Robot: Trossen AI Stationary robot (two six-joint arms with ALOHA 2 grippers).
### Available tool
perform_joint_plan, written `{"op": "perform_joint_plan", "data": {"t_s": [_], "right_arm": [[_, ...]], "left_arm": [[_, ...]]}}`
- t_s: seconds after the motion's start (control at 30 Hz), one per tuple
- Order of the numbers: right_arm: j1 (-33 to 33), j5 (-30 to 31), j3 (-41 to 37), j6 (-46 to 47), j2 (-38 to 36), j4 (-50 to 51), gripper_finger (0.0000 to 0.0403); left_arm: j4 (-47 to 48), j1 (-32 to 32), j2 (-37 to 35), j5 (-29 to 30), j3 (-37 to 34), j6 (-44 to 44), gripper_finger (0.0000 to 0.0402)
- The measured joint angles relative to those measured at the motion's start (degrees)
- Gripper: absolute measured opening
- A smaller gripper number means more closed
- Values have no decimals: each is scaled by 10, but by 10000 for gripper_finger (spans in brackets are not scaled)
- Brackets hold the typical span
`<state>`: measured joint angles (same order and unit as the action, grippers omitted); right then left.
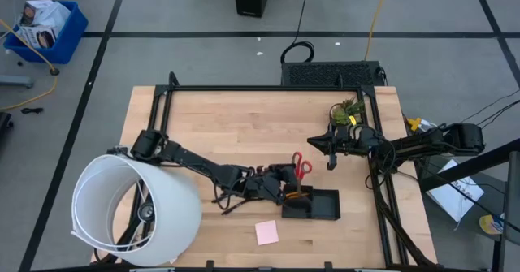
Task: Pick and place office supplies into organizer
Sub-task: Put the red scissors into the black desk organizer
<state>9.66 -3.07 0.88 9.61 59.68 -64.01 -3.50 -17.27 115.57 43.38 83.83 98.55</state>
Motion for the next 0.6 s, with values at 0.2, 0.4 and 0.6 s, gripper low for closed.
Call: {"op": "perform_joint_plan", "data": {"t_s": [0.2, 0.4, 0.6], "right_arm": [[0, 0, 0, 0, 0, 0, 18], [0, 0, 0, 0, 0, 0, 18], [0, 0, 0, 0, 0, 0, 18]], "left_arm": [[1, -15, 0, 1, 0, -35, 35], [9, -20, 0, 4, 0, -71, 42], [8, -16, 0, 21, 0, -30, 46]]}}
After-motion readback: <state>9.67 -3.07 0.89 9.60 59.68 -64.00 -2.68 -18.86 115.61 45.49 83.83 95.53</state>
